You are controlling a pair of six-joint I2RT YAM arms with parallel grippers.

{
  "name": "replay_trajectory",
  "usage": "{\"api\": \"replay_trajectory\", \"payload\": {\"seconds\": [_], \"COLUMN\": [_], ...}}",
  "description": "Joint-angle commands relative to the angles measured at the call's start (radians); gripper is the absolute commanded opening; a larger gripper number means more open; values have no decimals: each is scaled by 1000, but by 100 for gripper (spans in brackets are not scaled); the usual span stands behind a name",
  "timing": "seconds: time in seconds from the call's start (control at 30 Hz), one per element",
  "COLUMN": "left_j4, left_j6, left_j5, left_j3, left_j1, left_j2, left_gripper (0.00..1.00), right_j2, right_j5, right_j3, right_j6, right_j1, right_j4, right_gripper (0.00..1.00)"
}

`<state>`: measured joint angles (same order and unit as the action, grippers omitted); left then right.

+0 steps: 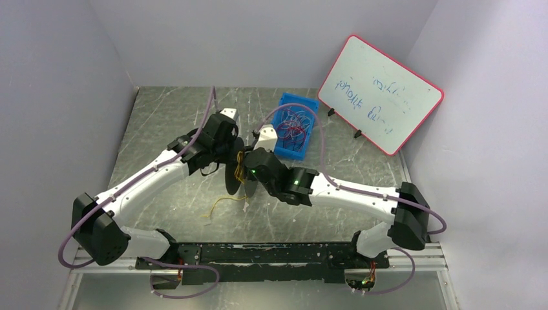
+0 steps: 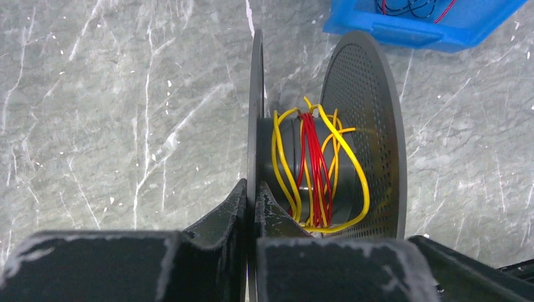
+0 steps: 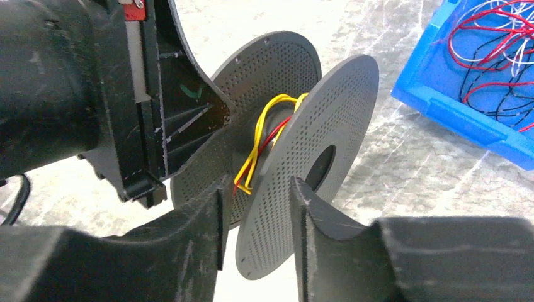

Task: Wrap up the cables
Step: Wrap the cable around the cable reel.

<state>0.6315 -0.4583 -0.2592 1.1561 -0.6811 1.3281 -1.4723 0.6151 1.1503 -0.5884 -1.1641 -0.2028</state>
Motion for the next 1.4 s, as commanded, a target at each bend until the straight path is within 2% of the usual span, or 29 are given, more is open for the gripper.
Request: {"api": "replay_trajectory", "payload": {"seconds": [0.0,0.1,0.37,0.53,0.8,1.0,1.17,1.37], "left_j4": [-11,-18,-48,-49,-38,-50,-59,-55], "left_j6": [19,22,14,-5,-53,-99,-139,-178], "left_j5": [64,112,257,307,344,376,387,378], "left_j3": [53,56,52,75,139,158,177,223], "left_j1": [51,100,236,290,323,327,328,331], "left_j2": [-13,-17,-55,-71,-110,-133,-139,-142], "left_gripper": [7,7,7,7,7,7,7,7], "right_j2": [74,110,282,353,423,400,315,209], "right_j5": [-32,-59,-126,-170,-280,-343,-408,-404], "right_j3": [-33,-61,-206,-302,-482,-582,-620,-647], "right_j6": [22,42,94,67,-24,-114,-158,-214], "right_j1": [3,3,5,8,15,15,13,10], "right_j4": [73,80,133,154,290,459,622,786], "right_gripper": [46,55,66,68,72,72,72,74]}}
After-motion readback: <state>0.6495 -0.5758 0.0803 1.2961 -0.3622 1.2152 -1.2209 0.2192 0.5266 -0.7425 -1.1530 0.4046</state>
